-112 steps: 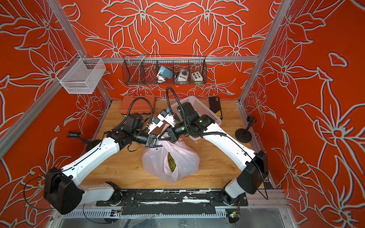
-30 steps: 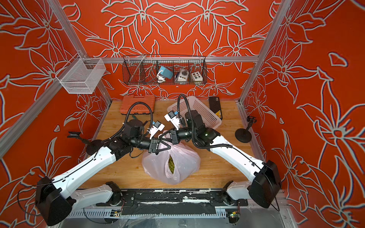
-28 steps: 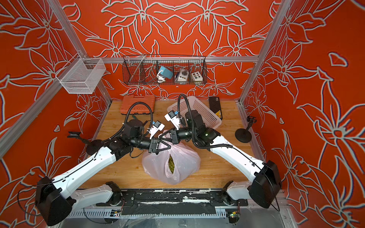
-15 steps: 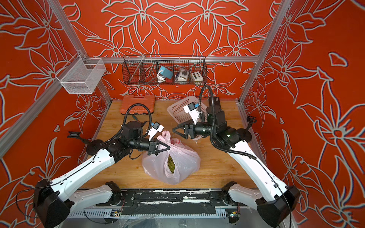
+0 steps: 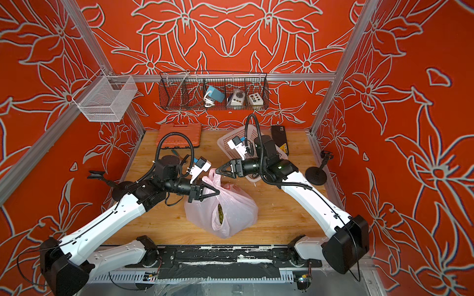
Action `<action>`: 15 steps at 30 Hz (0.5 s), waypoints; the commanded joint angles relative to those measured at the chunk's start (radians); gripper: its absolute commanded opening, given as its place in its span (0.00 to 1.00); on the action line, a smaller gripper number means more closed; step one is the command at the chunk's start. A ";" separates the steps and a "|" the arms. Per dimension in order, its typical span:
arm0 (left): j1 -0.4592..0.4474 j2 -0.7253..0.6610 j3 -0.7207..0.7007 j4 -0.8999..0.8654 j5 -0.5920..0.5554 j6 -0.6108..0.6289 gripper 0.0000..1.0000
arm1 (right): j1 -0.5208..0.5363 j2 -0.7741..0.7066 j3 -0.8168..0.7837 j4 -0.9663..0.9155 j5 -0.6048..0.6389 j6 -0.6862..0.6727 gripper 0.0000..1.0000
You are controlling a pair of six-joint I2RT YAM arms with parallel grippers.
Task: Place the pineapple into a plastic bag & tie a knot
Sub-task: Cross the plastic bag at the center of the board.
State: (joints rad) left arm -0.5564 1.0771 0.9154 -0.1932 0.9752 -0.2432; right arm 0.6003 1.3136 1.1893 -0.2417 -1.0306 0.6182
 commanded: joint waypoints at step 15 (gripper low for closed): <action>0.000 -0.010 0.016 -0.039 0.032 0.022 0.00 | 0.038 -0.068 0.010 -0.004 0.081 -0.016 0.00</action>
State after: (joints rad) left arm -0.5564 1.0870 0.9237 -0.2165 0.9848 -0.2424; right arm 0.6380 1.3083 1.1862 -0.2127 -1.0164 0.6422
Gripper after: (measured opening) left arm 0.047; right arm 0.044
